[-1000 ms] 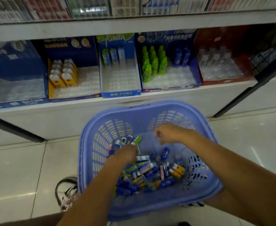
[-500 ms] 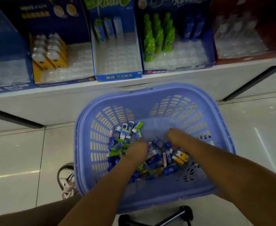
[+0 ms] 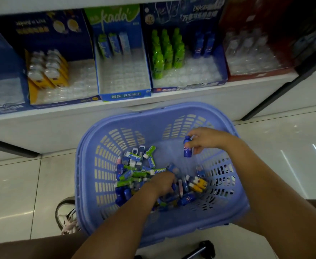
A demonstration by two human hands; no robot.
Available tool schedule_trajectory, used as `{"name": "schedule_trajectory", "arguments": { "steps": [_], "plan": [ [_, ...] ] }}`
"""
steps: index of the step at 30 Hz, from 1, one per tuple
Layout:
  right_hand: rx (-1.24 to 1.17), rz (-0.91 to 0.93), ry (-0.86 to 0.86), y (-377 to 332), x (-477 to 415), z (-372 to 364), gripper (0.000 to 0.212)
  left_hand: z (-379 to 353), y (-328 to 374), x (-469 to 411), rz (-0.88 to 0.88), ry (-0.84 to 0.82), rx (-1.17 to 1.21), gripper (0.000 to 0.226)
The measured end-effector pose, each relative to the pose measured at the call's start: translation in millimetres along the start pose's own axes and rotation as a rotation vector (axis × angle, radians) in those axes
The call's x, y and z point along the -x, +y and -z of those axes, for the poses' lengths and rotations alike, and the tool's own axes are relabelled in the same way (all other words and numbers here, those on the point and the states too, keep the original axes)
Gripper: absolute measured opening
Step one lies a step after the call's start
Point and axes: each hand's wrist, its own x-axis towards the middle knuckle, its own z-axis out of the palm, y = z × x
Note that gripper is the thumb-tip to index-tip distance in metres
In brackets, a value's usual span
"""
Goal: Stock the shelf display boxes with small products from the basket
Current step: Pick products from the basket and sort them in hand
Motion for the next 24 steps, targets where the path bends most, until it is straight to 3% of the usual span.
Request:
{"name": "schedule_trajectory", "arguments": {
  "steps": [3, 7, 9, 11, 18, 24],
  "plan": [
    [-0.129, 0.082, 0.044, -15, 20, 15, 0.026, 12, 3, 3, 0.073, 0.077, 0.274, 0.022],
    [-0.362, 0.264, 0.033, -32, 54, 41, 0.023, 57, 29, 10, 0.198, 0.139, 0.979, 0.011],
    [-0.411, 0.354, 0.009, -37, 69, 55, 0.026, 86, 47, 18, 0.190, 0.166, 1.394, 0.023],
    [-0.410, 0.431, -0.013, -40, 83, 66, 0.027, 116, 62, 28, 0.085, 0.200, 1.572, 0.028],
    [-0.384, 0.567, 0.052, -48, 104, 85, 0.024, 169, 113, 56, -0.249, 0.324, 1.359, 0.025],
    [-0.427, 0.564, 0.387, -59, 101, 96, 0.013, 191, 136, 55, -0.300, 0.605, 1.225, 0.008]
  ]
}}
